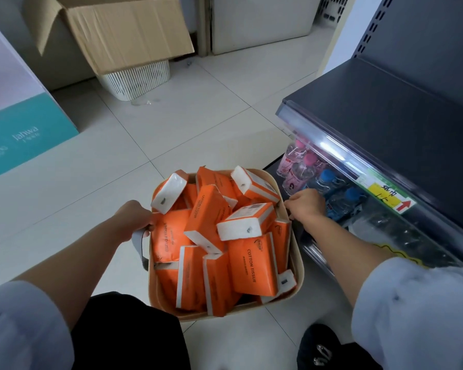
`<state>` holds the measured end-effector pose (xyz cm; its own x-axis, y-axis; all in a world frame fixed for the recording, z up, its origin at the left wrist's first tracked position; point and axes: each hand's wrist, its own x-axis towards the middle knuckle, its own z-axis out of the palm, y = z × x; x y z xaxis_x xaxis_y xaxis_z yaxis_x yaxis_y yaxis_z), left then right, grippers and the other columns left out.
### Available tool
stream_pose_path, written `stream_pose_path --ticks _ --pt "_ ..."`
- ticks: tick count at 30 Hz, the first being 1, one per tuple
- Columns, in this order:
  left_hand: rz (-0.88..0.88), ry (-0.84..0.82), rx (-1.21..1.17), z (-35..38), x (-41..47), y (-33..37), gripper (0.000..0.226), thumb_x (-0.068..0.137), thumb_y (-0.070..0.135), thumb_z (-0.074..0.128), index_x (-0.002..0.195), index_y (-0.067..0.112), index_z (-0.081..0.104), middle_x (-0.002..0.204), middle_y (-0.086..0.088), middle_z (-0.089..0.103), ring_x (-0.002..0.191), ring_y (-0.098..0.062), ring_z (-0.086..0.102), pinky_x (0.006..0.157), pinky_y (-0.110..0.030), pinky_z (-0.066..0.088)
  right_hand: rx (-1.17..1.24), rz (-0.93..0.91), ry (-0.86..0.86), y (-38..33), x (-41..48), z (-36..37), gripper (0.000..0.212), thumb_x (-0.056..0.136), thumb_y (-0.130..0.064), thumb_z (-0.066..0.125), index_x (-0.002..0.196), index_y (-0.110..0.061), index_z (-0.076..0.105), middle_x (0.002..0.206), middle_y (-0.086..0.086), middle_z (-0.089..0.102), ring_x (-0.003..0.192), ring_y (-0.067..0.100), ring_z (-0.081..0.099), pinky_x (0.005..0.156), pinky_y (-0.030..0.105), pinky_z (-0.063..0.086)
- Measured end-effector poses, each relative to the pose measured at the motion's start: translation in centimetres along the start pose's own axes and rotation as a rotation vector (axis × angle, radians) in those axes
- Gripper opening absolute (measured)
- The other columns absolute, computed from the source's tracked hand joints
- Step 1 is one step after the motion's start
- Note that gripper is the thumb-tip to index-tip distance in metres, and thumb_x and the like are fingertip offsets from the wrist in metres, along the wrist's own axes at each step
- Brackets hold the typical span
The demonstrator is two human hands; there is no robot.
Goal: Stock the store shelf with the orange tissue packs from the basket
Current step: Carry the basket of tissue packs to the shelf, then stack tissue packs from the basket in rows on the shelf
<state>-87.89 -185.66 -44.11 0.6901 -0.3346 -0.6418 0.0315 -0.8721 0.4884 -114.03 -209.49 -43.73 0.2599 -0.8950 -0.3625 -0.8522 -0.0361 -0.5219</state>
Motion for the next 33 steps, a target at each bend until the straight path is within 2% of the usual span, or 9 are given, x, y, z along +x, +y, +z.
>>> stream_pose_path --ticks 2,4,6,9,15,24,27,31,33 --pt "0.008 -0.01 0.032 0.0 -0.1 -0.1 0.013 0.074 0.003 0.062 0.064 -0.004 0.058 0.064 -0.019 0.06 0.055 -0.024 0.051 0.057 -0.03 0.041 0.0 -0.024 -0.006 0.0 -0.4 0.0 0.014 0.085 -0.007 0.061 0.077 0.002 0.068 0.074 0.014 0.068 0.071 0.026 0.067 0.065 0.028 0.051" --pt "0.022 -0.018 0.081 0.1 -0.5 0.1 0.012 0.075 0.004 0.062 0.066 -0.004 0.058 0.064 -0.019 0.06 0.054 -0.024 0.051 0.056 -0.029 0.042 0.011 -0.04 -0.049 -0.1 -0.9 -0.1 0.017 0.087 -0.008 0.059 0.098 0.0 0.068 0.098 0.015 0.068 0.094 0.03 0.066 0.076 0.033 0.051" --pt "0.038 -0.009 0.14 0.1 -1.2 0.4 0.013 0.077 0.003 0.059 0.067 -0.003 0.056 0.063 -0.016 0.057 0.054 -0.023 0.049 0.052 -0.026 0.04 0.043 -0.021 -0.137 -0.3 -1.8 -0.5 0.039 0.089 -0.011 0.06 0.127 -0.003 0.055 0.124 0.014 0.059 0.115 0.03 0.056 0.088 0.037 0.047" --pt "0.086 0.045 0.289 0.1 -2.6 1.1 0.012 0.078 0.008 0.061 0.071 0.003 0.053 0.069 -0.011 0.053 0.061 -0.022 0.048 0.053 -0.026 0.036 0.054 0.002 -0.235 -0.1 -3.2 -1.1 0.064 0.087 -0.021 0.065 0.144 -0.011 0.036 0.142 0.014 0.044 0.126 0.031 0.047 0.099 0.041 0.043" --pt "0.227 0.142 0.527 0.7 -8.0 4.4 0.027 0.081 0.016 0.064 0.105 0.004 0.058 0.082 -0.006 0.056 0.078 -0.021 0.054 0.055 -0.025 0.039 0.014 -0.147 -0.384 0.7 -7.5 -2.6 0.023 0.082 -0.021 0.062 0.104 -0.015 0.064 0.109 0.007 0.066 0.102 0.024 0.061 0.095 0.044 0.05" --pt "0.616 0.108 0.637 5.5 -13.0 6.8 0.058 0.081 0.029 0.072 0.134 0.019 0.051 0.135 -0.006 0.052 0.12 -0.025 0.05 0.091 -0.031 0.042 -0.015 -0.294 -0.506 2.0 -11.1 -1.5 0.039 0.082 -0.02 0.068 0.118 -0.011 0.059 0.122 0.007 0.059 0.112 0.024 0.057 0.097 0.04 0.048" --pt "0.722 0.074 0.731 7.2 -12.6 7.1 0.07 0.076 0.036 0.076 0.137 0.024 0.047 0.14 -0.001 0.048 0.126 -0.023 0.046 0.102 -0.038 0.041 -0.006 -0.279 -0.488 2.0 -10.9 -0.5 0.054 0.077 -0.029 0.072 0.124 -0.013 0.052 0.124 0.006 0.056 0.116 0.026 0.054 0.098 0.043 0.047" --pt "0.851 0.157 1.029 9.4 -12.3 8.1 0.083 0.074 0.05 0.073 0.144 0.027 0.034 0.142 0.0 0.046 0.131 -0.023 0.042 0.107 -0.041 0.035 -0.009 -0.271 -0.486 2.3 -10.0 0.4 0.069 0.072 -0.037 0.077 0.131 -0.019 0.045 0.129 0.004 0.052 0.118 0.027 0.052 0.095 0.042 0.047" --pt "0.865 0.113 1.017 10.4 -12.1 8.3 0.088 0.074 0.048 0.075 0.145 0.025 0.03 0.14 -0.002 0.049 0.127 -0.024 0.046 0.105 -0.04 0.037 -0.014 -0.272 -0.479 2.6 -9.6 0.7 0.069 0.073 -0.035 0.078 0.131 -0.02 0.044 0.128 0.004 0.051 0.118 0.027 0.052 0.091 0.039 0.046"
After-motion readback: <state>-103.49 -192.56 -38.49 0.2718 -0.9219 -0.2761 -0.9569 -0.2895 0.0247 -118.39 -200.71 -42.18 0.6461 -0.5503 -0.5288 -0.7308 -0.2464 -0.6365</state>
